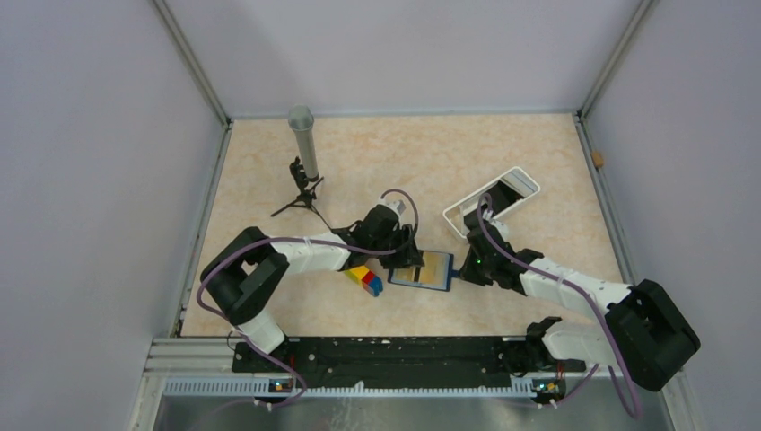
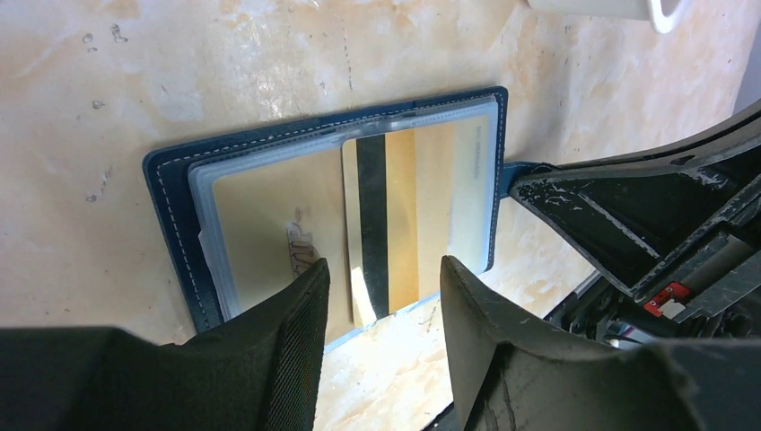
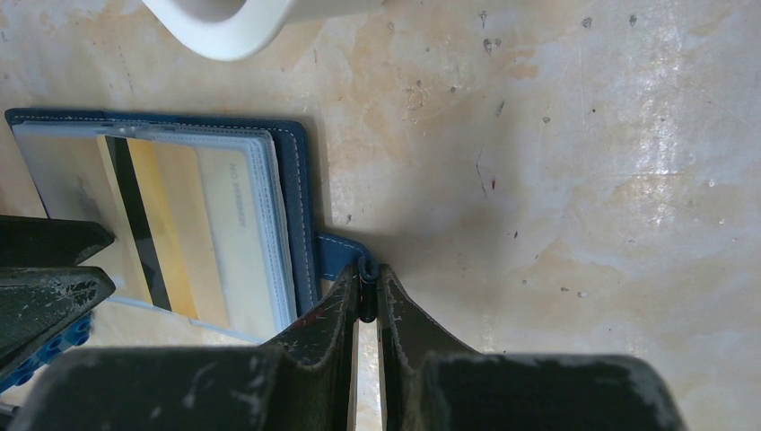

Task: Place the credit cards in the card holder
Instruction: Insert the credit card into the card holder.

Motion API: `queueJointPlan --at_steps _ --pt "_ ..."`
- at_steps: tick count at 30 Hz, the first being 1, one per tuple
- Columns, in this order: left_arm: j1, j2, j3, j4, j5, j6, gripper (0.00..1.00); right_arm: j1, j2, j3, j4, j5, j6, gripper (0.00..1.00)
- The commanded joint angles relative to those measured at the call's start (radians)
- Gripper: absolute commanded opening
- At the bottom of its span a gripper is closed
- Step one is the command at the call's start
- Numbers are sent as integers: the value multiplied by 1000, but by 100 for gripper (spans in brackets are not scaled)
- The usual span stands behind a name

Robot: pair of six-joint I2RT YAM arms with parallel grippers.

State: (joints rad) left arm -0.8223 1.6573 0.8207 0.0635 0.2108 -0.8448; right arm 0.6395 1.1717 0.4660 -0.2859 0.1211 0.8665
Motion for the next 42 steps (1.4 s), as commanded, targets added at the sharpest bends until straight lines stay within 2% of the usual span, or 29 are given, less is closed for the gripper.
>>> queueJointPlan --at_steps 1,14,26,34,38,42 --pt "-12 -18 33 -44 -21 24 51 10 -10 15 -48 42 -13 0" --pt "-43 42 76 18 52 3 48 11 -15 10 -48 40 -13 0" --pt "-76 101 188 -12 84 26 46 10 -21 2 -45 40 -10 0" --pt "-81 41 166 -153 -115 25 51 10 -31 -3 -48 42 -9 0" --pt "-82 41 146 -183 -158 -2 56 10 -32 -4 -48 42 -8 0" --pt "-81 53 137 -174 -153 -8 57 11 -33 -6 -48 40 -8 0"
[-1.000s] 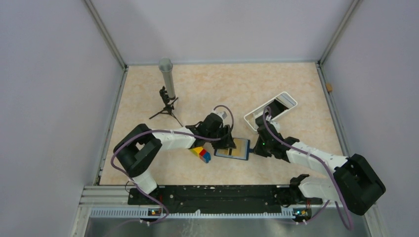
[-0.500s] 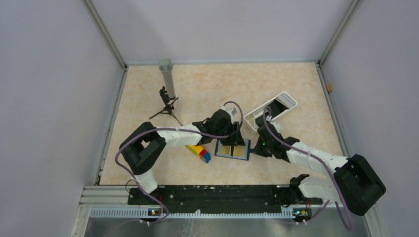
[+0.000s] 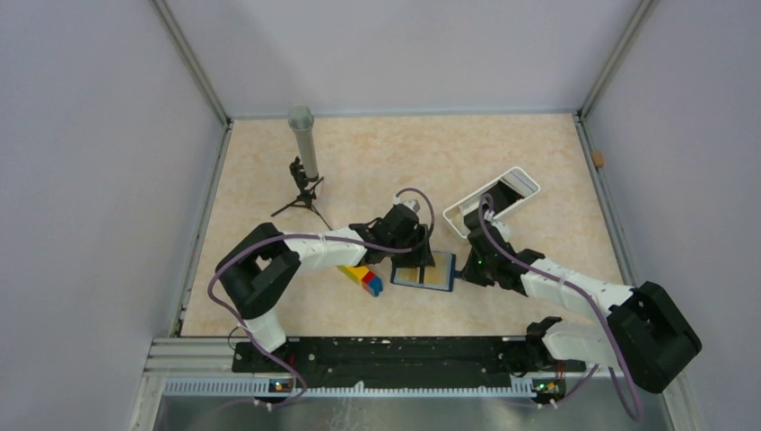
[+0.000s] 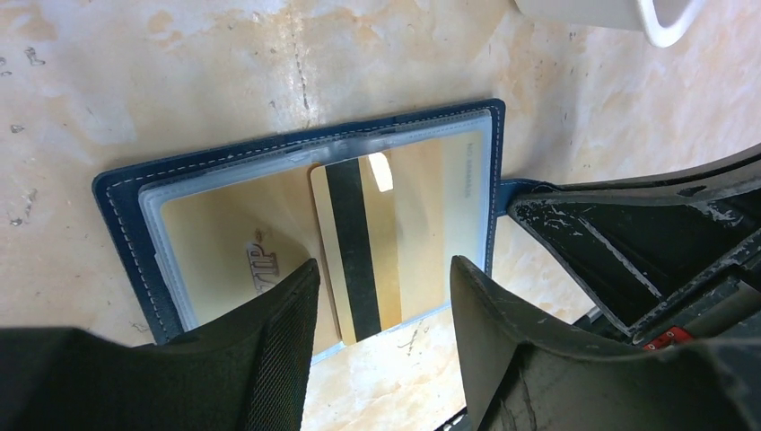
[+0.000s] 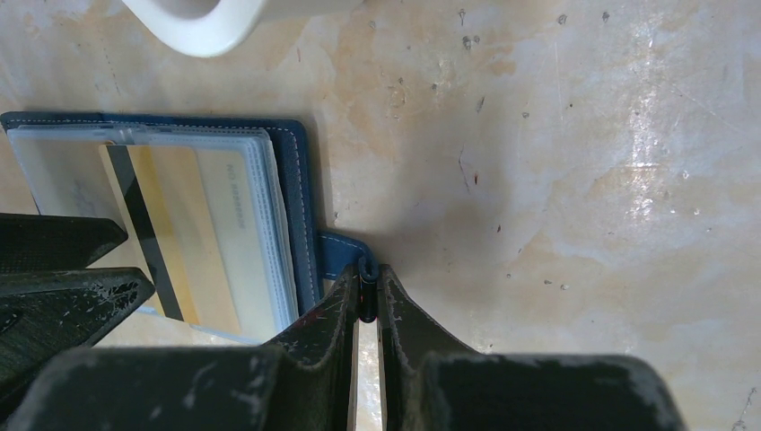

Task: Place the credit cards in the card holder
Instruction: Insert the credit card into the card holder.

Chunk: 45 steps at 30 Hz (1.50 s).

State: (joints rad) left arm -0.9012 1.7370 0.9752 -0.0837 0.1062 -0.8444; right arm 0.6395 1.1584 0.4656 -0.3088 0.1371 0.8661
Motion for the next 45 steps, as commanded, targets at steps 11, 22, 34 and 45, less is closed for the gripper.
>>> queueJointPlan --at_steps 11,22,34,45 --pt "-5 10 1 44 29 -6 56 11 -20 -5 -21 19 -8 0" --pt "-22 42 44 55 51 5 55 11 -15 -8 -16 16 -9 0" --pt "-53 79 123 43 59 20 55 11 -16 -17 -13 15 -8 0" --pt "-52 -3 99 2 2 62 60 0 -25 -20 -31 46 -4 0"
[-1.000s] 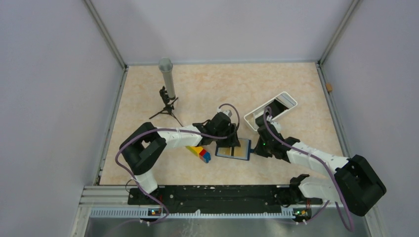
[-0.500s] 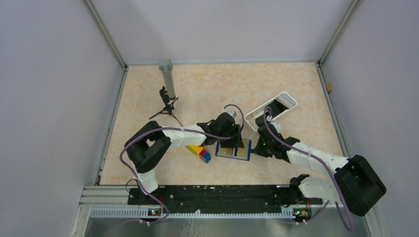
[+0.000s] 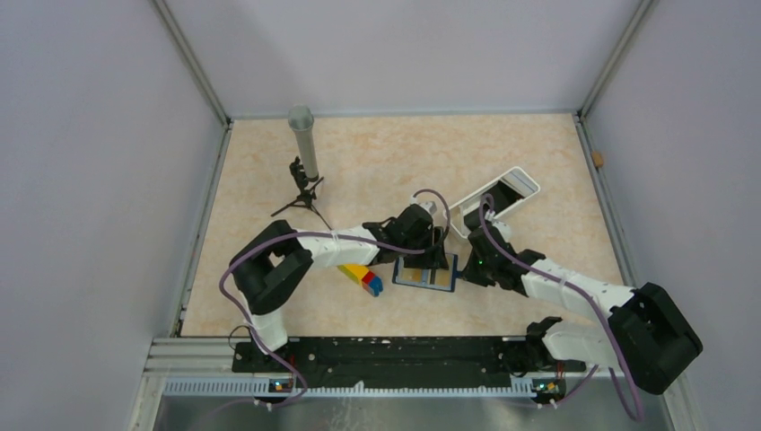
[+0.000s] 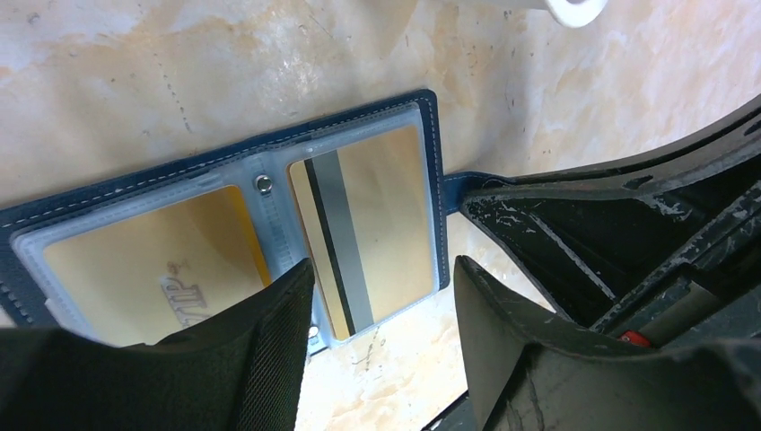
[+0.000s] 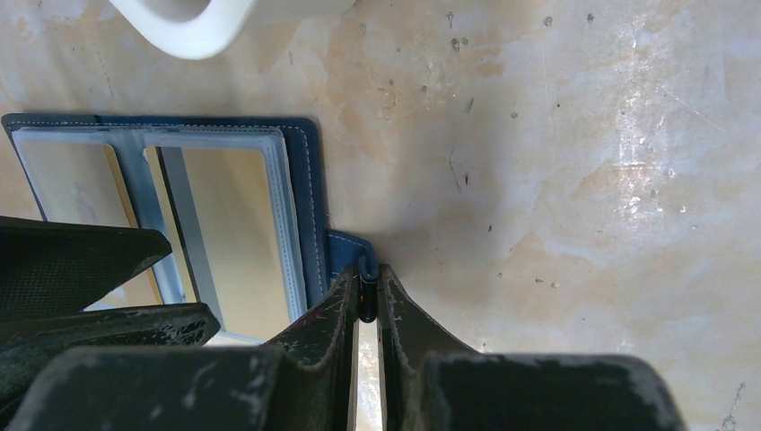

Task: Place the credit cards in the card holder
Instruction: Insert the credit card into the card holder, then turn over the card slot in the card holder.

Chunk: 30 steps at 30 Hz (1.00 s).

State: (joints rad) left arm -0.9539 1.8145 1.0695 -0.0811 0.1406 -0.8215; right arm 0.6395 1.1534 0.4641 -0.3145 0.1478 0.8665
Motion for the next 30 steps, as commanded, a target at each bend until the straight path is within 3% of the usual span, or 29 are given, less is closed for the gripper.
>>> queueJointPlan --at_steps 1,7,10,20,30 --pt "7 -100 -1 -17 -43 45 62 -9 -21 -20 -26 32 -7 0" --pt "54 -189 -21 -171 -167 59 71 -55 -27 -30 -41 35 -27 0" --pt "100 -194 -55 -191 -150 53 71 -65 -36 -35 -44 34 -32 0" --pt "170 -192 -174 -63 32 -29 65 -67 -46 -43 -39 26 -29 0" --pt "176 -169 -284 215 207 -165 56 -67 -42 -48 -30 20 -26 0"
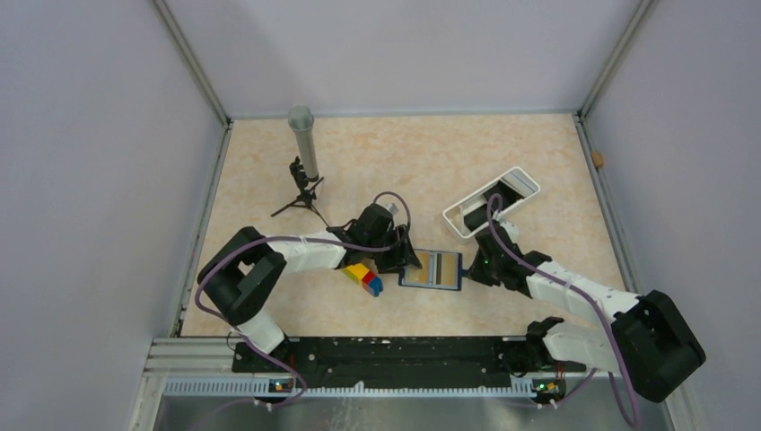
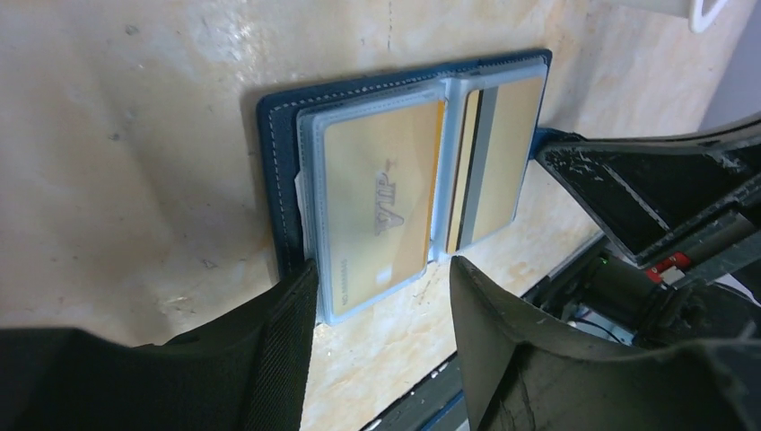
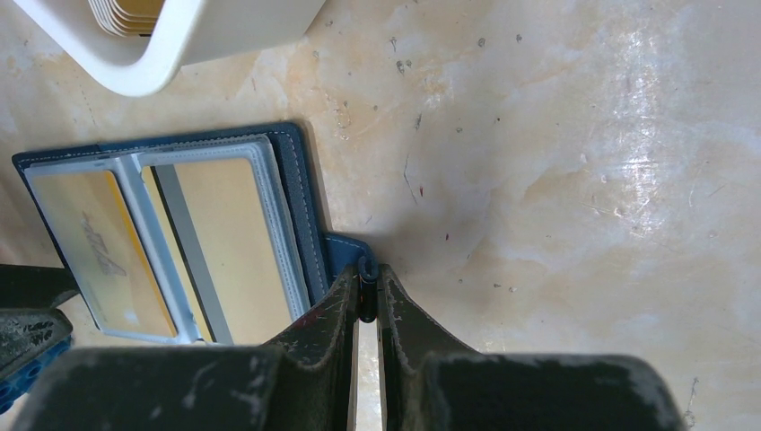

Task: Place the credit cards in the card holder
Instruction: Turn over the card slot in the card holder.

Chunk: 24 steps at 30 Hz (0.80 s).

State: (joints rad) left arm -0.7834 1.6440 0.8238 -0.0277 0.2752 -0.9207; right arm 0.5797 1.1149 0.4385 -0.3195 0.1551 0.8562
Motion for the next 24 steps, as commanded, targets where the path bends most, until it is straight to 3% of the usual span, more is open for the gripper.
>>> queueJointPlan --at_steps 1,5,10,15,24 --pt "4 -4 -48 183 72 -70 55 -7 -3 -24 -24 11 -16 0" --pt "3 -27 -80 262 76 -77 53 -7 -3 -28 -16 3 -15 0" --pt "4 -47 -76 198 21 -44 54 -7 -2 -26 -17 3 -14 0" --pt "-1 -37 -80 262 32 -57 52 -7 -1 -22 -16 2 -16 0" --pt "-36 -77 -25 177 -46 -16 49 -7 3 -22 -15 -2 -19 0"
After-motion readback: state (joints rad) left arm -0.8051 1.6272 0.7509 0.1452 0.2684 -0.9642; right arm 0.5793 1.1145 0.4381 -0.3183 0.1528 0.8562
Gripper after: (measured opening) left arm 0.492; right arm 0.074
